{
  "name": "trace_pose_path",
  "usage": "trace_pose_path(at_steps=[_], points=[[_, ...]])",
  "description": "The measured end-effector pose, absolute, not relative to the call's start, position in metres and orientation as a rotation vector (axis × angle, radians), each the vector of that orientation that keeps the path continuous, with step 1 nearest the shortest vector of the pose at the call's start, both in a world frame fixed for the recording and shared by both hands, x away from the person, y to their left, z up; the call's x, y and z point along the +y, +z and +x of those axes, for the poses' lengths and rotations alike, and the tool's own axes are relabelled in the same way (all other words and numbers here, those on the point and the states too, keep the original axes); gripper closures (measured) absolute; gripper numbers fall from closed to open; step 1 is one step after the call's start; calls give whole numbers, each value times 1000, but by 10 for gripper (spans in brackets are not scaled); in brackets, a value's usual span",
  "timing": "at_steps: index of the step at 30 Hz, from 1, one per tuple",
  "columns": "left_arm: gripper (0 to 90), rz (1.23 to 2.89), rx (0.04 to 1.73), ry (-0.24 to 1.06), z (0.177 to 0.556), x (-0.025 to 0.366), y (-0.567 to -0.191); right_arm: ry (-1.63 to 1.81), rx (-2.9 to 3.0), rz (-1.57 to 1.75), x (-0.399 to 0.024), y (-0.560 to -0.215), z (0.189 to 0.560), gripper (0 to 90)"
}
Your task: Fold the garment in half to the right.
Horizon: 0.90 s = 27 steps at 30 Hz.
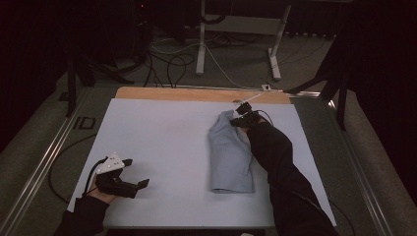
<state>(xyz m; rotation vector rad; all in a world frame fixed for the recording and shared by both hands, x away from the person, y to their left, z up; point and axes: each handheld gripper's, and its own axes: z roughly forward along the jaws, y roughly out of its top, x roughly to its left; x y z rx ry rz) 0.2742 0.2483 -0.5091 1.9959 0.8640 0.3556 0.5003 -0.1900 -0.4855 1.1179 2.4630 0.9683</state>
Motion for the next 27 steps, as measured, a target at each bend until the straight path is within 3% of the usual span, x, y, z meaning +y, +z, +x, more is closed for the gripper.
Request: trace_pose_path(at_steps=[18, 27], points=[[3, 1990, 860, 369, 273, 249, -511, 892, 2484, 1191, -184, -505, 516, 862], [3, 1987, 860, 369, 272, 249, -510, 828, 2466, 1198, -184, -511, 516, 729]])
